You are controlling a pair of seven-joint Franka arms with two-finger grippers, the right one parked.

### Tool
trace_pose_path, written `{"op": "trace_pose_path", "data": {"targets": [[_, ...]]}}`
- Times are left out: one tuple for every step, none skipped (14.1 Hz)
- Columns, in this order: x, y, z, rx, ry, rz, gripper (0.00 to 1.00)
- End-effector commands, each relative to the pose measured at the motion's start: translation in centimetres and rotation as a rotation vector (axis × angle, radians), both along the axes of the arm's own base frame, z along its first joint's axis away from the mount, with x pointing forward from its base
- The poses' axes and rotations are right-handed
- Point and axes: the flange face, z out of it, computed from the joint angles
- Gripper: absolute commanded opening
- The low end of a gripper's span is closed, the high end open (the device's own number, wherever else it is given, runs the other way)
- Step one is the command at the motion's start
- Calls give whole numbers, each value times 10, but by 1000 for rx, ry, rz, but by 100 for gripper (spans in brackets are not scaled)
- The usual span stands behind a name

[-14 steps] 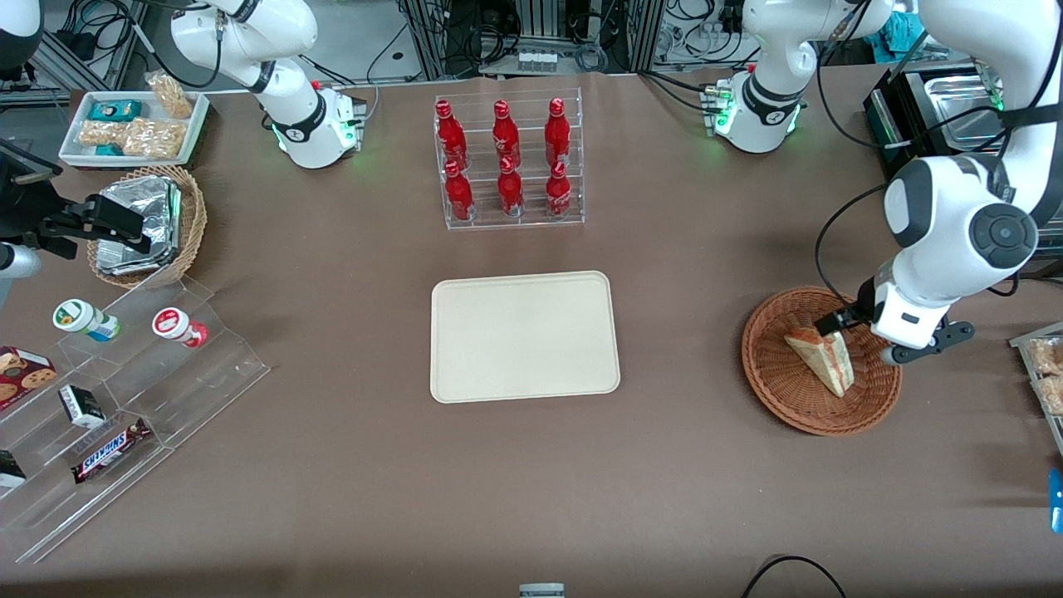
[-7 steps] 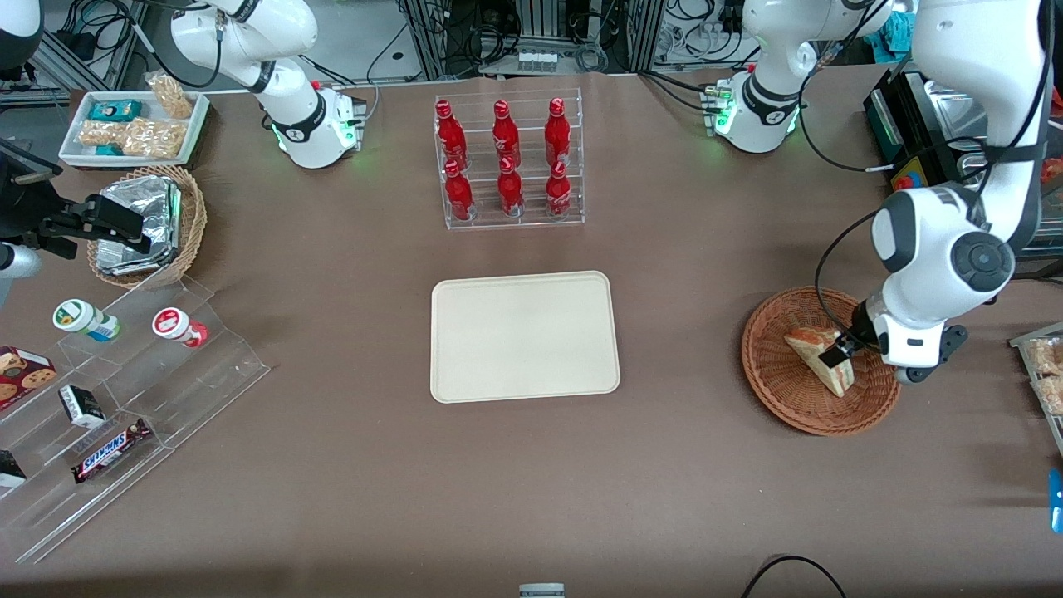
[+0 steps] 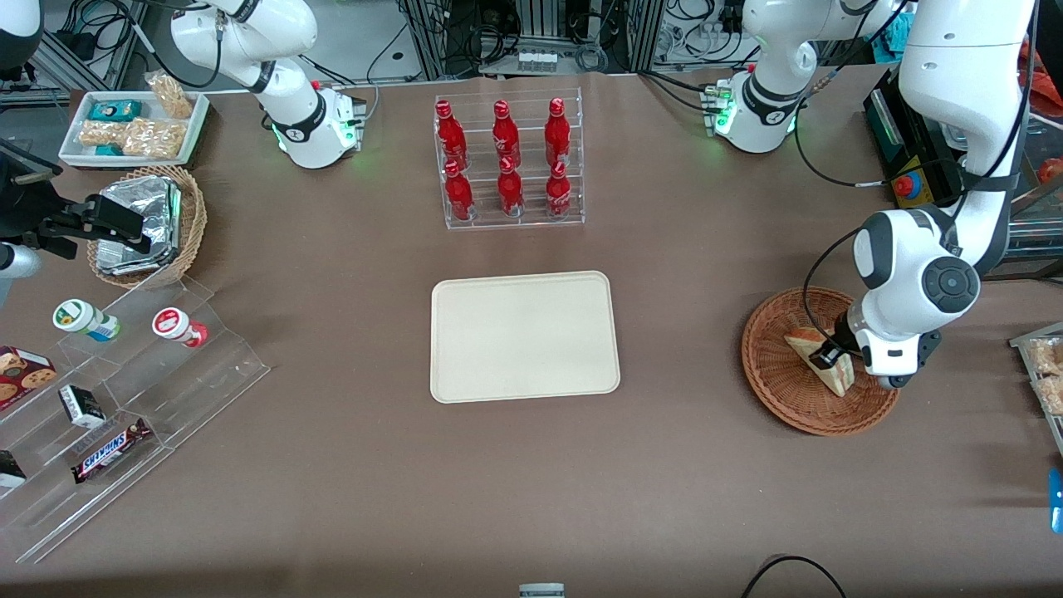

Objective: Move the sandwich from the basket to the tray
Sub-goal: 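Close the left gripper on the sandwich and lift it from the basket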

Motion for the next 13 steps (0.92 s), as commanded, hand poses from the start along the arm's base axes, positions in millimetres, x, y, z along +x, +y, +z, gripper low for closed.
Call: {"op": "trace_pose_path", "data": {"targets": [[-3,-12,46,10,89,-24,4],[1,-19,63,11,103,-37,2],[5,-39,76,14,124,-72,1],[7,-53,87,13,127,-118,0],[9,-66,101,0,110,-226,0],[9,-83,106,-20,104,-375,4],[10,-104,108,-44,102,-535,5],[6,-132,108,-53,106,-614,5],[0,-154,107,-53,112,-650,4],[-5,-180,100,-63,117,-686,2],[-9,-216,95,-107,111,-707,1],[-11,-247,90,-153,105,-714,1],[-13,-273,86,-180,97,-699,0]]}}
